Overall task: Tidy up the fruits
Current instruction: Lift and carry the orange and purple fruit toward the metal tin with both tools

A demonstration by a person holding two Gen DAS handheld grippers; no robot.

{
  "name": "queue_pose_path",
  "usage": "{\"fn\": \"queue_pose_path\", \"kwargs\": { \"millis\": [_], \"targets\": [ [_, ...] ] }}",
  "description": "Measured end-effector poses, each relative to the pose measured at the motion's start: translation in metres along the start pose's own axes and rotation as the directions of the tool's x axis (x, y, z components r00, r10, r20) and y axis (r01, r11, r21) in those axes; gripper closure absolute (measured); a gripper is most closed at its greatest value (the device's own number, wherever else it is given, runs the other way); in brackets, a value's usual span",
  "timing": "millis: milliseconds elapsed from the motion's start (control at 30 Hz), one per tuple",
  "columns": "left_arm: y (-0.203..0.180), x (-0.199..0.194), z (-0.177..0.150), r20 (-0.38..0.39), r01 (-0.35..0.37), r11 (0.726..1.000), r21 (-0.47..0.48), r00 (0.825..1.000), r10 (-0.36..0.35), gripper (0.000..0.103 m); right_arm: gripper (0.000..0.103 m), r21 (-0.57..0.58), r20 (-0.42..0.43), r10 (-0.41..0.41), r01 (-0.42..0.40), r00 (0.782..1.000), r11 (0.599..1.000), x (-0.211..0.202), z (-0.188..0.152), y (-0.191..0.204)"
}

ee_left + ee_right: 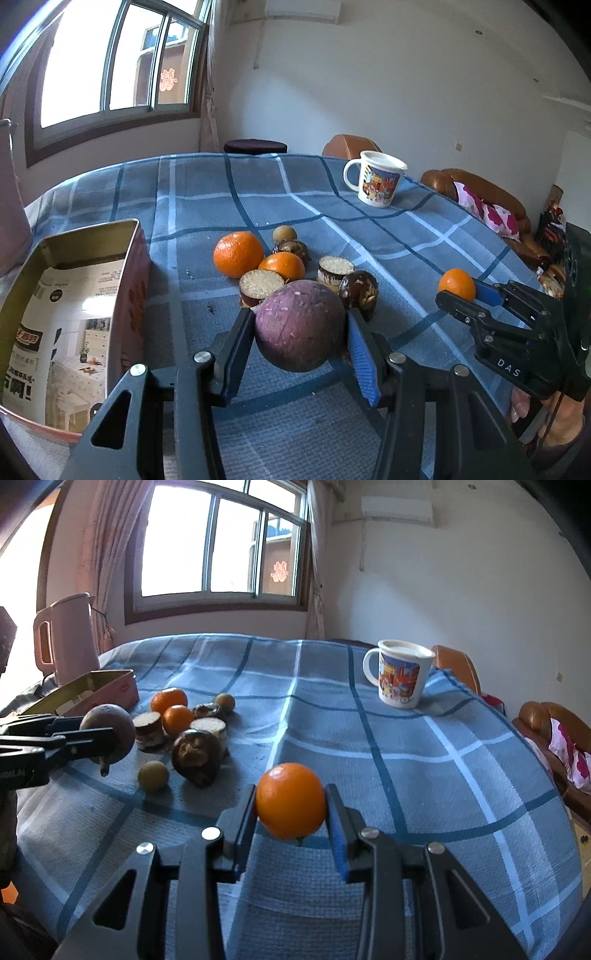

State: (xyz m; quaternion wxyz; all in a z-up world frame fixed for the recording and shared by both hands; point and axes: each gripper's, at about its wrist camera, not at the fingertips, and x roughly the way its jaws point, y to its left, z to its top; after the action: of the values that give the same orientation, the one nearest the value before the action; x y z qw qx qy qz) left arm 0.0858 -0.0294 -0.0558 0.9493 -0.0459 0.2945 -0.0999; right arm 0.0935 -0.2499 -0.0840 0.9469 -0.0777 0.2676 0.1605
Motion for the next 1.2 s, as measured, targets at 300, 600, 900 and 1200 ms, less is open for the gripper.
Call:
{"fn": "queue_pose_path", "kwargs": {
  "millis": [300, 600, 900, 1200],
  "targets": [
    [0.000, -0.007, -0.001, 0.044, -0.024, 1.000, -0.005, 0.999, 0.024, 0.051, 0.065, -0.011, 0.069, 0.012, -0.011, 0.998, 1.000, -0.010, -0.002, 0.002],
    [-0.003, -0.015, -0.002, 0.092, -0.051, 0.999, 0.004, 0.995, 0.051, 0.051, 0.065, -0.030, 0.108, 0.013, -0.009, 0.994, 1.000, -0.016, -0.004, 0.005],
    [-0.006, -0.022, -0.003, 0.137, -0.078, 0.997, 0.018, 0.988, 0.074, 0.051, 0.065, -0.028, 0.145, 0.019, -0.015, 0.989, 1.000, -0.021, -0.005, 0.004],
    [-0.009, -0.027, -0.005, 0.170, -0.090, 0.996, 0.027, 0.982, 0.084, 0.051, 0.065, -0.038, 0.175, 0.019, -0.013, 0.984, 0.999, -0.024, -0.007, 0.006]
  ]
}}
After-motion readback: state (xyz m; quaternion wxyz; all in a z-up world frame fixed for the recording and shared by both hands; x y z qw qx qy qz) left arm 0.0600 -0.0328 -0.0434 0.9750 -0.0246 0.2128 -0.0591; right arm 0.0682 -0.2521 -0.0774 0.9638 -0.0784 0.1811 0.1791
